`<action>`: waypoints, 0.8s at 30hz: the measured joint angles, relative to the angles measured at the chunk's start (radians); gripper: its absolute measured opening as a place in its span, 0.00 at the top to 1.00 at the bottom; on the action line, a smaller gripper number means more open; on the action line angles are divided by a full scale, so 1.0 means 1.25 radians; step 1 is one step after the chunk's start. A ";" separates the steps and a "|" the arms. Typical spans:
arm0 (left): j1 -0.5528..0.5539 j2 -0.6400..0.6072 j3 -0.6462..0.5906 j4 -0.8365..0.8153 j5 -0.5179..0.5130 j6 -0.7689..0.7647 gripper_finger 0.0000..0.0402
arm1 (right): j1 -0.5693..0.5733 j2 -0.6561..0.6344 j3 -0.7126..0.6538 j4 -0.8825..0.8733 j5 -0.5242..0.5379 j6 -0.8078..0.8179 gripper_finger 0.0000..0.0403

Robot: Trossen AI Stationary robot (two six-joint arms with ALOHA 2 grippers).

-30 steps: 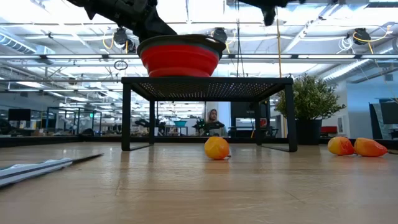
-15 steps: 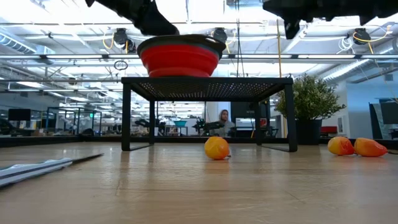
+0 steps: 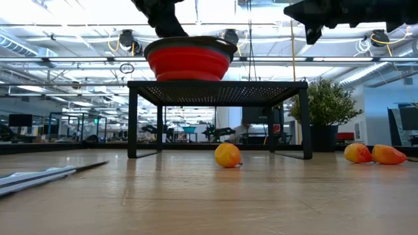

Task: Pick & Place Fruit
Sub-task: Put the pomegranate into the strainer on the shelf

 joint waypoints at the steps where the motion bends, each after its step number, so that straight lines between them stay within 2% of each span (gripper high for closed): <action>1: 0.000 0.011 0.015 -0.019 0.000 0.000 0.48 | 0.000 -0.006 -0.007 -0.001 0.000 -0.006 1.00; 7: 0.000 0.041 0.068 -0.076 -0.005 -0.002 0.48 | 0.000 -0.061 -0.047 0.002 0.001 -0.006 1.00; 24: 0.000 0.042 0.069 -0.107 -0.005 -0.020 0.48 | 0.000 -0.233 -0.210 0.025 0.000 0.043 1.00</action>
